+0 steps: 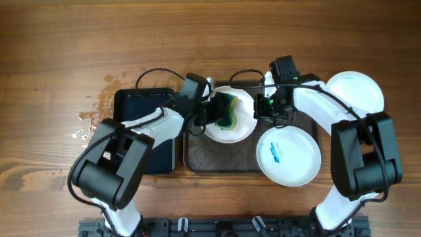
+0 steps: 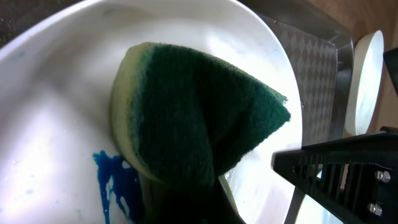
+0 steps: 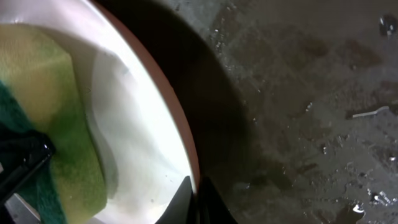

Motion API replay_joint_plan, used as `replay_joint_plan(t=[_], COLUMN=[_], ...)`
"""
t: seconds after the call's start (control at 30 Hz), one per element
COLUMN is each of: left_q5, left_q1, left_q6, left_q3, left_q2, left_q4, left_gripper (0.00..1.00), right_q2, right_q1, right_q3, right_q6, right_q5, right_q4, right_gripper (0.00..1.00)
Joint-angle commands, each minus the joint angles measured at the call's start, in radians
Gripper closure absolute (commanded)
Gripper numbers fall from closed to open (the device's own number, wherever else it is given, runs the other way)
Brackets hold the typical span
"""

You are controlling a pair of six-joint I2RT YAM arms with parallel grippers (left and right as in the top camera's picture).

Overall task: Clean dirty plates on tray and stack at the side
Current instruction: 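Scrub the held plate's surface with the sponge in the left gripper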

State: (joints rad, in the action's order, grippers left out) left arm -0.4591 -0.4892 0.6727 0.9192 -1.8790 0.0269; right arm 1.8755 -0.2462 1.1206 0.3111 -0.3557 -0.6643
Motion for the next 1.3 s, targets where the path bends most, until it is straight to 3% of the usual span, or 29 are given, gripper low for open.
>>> replay_joint_plan(t=[0.0,0.2,0.3,0.4,0.77,0.87,1.03,1.27], left_q5=[-0.015,-0.011,0.136,0.264,0.476,0.348,-0.034,-0.283], left_q1=[0.0,-0.027,-0.025,0.019,0.132,0.122,0.042,-0.053], left_q6=[0.017,0.089,0.213,0.23,0.274,0.164,-0.015,0.035], left_q3=[0.007,0.013,0.013,0.013,0.013,0.013,0.013,0.016], left_q2=[-0.024,-0.024,-0.024,-0.024,-0.024,-0.024,-0.024,-0.024], left_q4=[-0.012,0.01,-0.19,-0.385,-0.581,-0.513,-0.303,-0.176], left_gripper=[0.96,0.96,0.96,0.96,0.96,0.96,0.96,0.96], right_q2=[0.015,0.015,0.015,0.015,0.015,0.015,0.015,0.015], right_q1=[-0.01,-0.01,-0.01,-0.01,-0.01,-0.01,-0.01,-0.01], right_q3=[-0.001,-0.001,-0.001,-0.001,-0.001,-0.001,-0.001,-0.001], right_q6=[0.056,0.059,0.06,0.058,0.059,0.058,0.053,0.052], right_q5=[-0.065,-0.065,-0.065,-0.064,-0.064,-0.063,-0.061,-0.061], right_q4=[0.004,0.008,0.0,-0.006,-0.006,-0.005,-0.006,-0.01], right_gripper=[0.95,0.95,0.95,0.95,0.95,0.95,0.95,0.96])
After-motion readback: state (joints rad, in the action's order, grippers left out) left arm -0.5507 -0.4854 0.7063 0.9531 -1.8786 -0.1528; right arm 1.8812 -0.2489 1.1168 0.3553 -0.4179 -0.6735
